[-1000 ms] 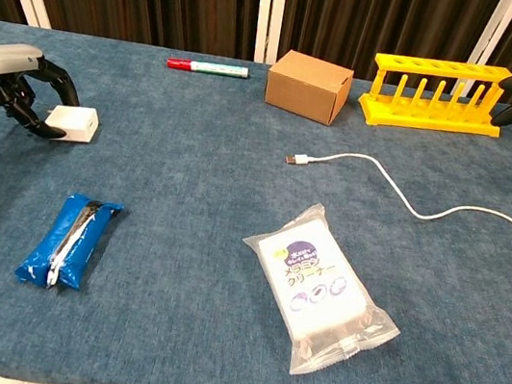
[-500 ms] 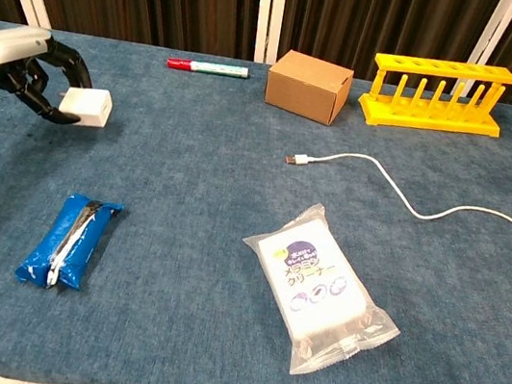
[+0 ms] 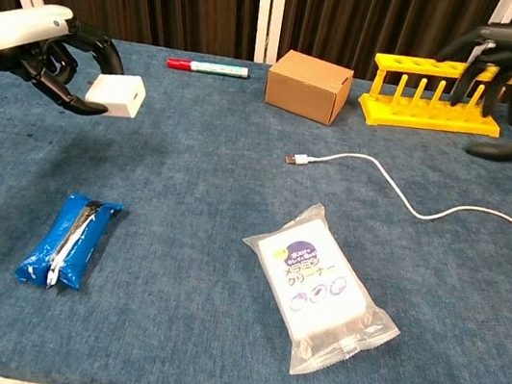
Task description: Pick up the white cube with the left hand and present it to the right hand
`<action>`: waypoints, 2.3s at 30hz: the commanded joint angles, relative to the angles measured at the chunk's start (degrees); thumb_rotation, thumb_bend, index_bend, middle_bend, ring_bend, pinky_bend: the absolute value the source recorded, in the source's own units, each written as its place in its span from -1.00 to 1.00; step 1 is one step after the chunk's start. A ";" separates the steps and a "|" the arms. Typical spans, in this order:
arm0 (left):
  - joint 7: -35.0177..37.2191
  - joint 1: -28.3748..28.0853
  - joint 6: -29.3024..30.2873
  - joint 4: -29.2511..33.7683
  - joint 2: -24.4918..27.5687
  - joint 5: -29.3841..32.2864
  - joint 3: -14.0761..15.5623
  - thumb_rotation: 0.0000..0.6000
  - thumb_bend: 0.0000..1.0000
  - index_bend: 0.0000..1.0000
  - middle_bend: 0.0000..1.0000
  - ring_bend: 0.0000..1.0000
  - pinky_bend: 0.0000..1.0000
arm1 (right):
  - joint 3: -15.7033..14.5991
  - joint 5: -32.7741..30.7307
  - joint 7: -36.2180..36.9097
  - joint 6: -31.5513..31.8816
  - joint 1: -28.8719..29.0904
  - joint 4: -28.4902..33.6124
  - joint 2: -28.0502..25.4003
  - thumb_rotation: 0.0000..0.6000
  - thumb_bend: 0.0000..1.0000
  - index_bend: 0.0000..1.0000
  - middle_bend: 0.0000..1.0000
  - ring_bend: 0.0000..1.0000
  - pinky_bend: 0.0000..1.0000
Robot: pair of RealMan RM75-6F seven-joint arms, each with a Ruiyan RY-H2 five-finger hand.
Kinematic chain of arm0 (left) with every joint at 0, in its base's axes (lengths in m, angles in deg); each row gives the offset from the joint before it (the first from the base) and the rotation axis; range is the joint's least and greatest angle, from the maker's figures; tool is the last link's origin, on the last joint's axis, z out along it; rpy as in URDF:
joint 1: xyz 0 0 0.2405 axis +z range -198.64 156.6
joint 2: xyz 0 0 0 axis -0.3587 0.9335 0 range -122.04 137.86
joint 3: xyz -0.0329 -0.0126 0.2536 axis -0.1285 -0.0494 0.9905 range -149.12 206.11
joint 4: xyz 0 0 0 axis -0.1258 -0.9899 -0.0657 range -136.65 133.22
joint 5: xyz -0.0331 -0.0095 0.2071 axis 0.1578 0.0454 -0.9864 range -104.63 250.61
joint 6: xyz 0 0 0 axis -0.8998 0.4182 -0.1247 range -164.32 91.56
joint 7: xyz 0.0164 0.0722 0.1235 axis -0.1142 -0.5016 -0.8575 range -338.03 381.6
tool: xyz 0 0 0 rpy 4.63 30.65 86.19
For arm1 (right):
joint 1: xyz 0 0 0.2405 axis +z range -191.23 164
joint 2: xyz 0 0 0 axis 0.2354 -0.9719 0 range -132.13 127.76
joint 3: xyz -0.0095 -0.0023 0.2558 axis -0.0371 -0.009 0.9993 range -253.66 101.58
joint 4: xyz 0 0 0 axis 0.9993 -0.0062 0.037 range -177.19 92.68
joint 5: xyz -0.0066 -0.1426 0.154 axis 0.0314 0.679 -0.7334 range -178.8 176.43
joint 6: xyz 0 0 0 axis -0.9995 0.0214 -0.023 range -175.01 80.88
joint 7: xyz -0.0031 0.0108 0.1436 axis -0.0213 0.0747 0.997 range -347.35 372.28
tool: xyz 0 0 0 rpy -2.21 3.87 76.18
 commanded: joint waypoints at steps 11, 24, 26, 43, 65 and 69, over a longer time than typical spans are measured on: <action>-3.07 0.11 -0.73 2.25 1.17 2.69 -0.17 1.00 -0.28 0.22 0.14 0.56 1.00 | 6.13 -29.91 -25.86 -17.50 23.02 -22.07 20.12 1.00 -0.31 -0.18 -0.15 -0.08 0.19; -4.53 -0.35 -1.97 2.88 1.06 4.77 -0.47 1.00 -0.27 0.22 0.14 0.56 1.00 | 2.79 -33.33 -32.48 -17.91 30.88 -38.32 33.65 1.00 -0.26 -0.04 -0.28 -0.25 -0.01; -4.51 -0.40 -2.07 2.83 1.06 4.81 -0.47 1.00 -0.27 0.22 0.14 0.56 1.00 | 2.09 -32.21 -32.75 -17.08 30.84 -39.84 34.64 1.00 -0.26 -0.02 -0.30 -0.28 -0.09; -4.00 -0.52 -2.96 2.27 0.60 5.12 -0.05 1.00 -0.28 0.22 0.13 0.56 1.00 | 0.36 -24.10 -26.80 -12.63 26.29 -47.97 40.86 1.00 -0.29 0.06 -0.50 -0.57 -0.45; -3.55 -0.19 -3.09 2.23 1.09 5.31 0.09 1.00 -0.28 0.22 0.10 0.56 1.00 | 2.56 -19.96 -23.62 -15.09 25.54 -53.52 43.93 1.00 -0.26 0.09 -0.54 -0.67 -0.55; -3.49 -0.14 -3.09 2.22 1.13 5.38 0.08 1.00 -0.28 0.22 0.10 0.56 1.00 | 2.98 -19.84 -23.92 -15.21 25.37 -53.34 43.85 1.00 -0.26 0.09 -0.54 -0.67 -0.55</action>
